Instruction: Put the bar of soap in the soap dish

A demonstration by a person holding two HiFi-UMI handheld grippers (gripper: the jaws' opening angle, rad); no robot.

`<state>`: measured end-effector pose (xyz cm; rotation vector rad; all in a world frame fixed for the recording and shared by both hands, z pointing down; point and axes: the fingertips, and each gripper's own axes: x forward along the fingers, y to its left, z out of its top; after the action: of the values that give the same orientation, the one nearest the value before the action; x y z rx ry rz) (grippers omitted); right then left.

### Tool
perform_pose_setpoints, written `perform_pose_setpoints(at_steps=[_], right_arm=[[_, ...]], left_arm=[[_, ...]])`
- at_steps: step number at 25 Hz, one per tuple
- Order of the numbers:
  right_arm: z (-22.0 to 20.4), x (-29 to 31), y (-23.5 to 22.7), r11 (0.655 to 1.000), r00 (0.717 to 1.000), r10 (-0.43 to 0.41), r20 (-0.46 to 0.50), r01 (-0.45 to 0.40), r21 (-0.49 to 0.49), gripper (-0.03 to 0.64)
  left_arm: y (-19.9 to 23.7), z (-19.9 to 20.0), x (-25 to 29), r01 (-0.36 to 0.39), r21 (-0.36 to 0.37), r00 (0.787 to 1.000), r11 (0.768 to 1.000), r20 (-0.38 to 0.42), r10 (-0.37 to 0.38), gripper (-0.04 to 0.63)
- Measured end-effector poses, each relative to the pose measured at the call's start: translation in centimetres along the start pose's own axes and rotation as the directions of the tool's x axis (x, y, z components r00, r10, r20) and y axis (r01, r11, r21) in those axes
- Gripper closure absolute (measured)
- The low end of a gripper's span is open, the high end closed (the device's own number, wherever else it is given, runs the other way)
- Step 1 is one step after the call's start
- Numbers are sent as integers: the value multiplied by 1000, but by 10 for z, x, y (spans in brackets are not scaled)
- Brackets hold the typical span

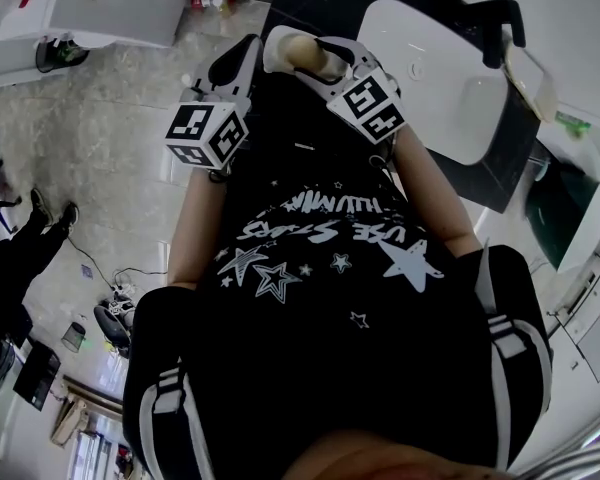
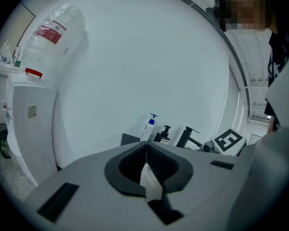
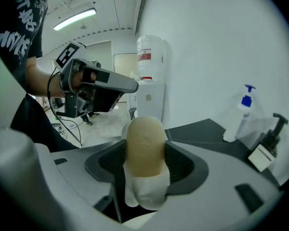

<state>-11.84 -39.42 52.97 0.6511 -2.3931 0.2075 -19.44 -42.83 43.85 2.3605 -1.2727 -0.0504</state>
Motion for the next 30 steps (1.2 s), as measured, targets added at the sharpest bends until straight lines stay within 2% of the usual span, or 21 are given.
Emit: perform_pose_setpoints(at_steps=[6,13,27,30], right_arm=[[-2,3,0,1000,999,-7,-33,6,-22,354],[-3,4,1,999,998,28,-58,-29,-15,354],[-4,4,5,1000,998,9,-62,-10,-26,354],[1,-1,1,999,999,-21,-38,20,-33,354]], left_arm=[[-2,-3,0,2,3,1000,1000,-11,-2,583],[-8,-3,-9,-2,2,1000,1000,-7,2,583],[-17,-1,-43,-50,13,999,999,17,49,583],[-20,0,-48,-55,15,998,998,24,55,583]])
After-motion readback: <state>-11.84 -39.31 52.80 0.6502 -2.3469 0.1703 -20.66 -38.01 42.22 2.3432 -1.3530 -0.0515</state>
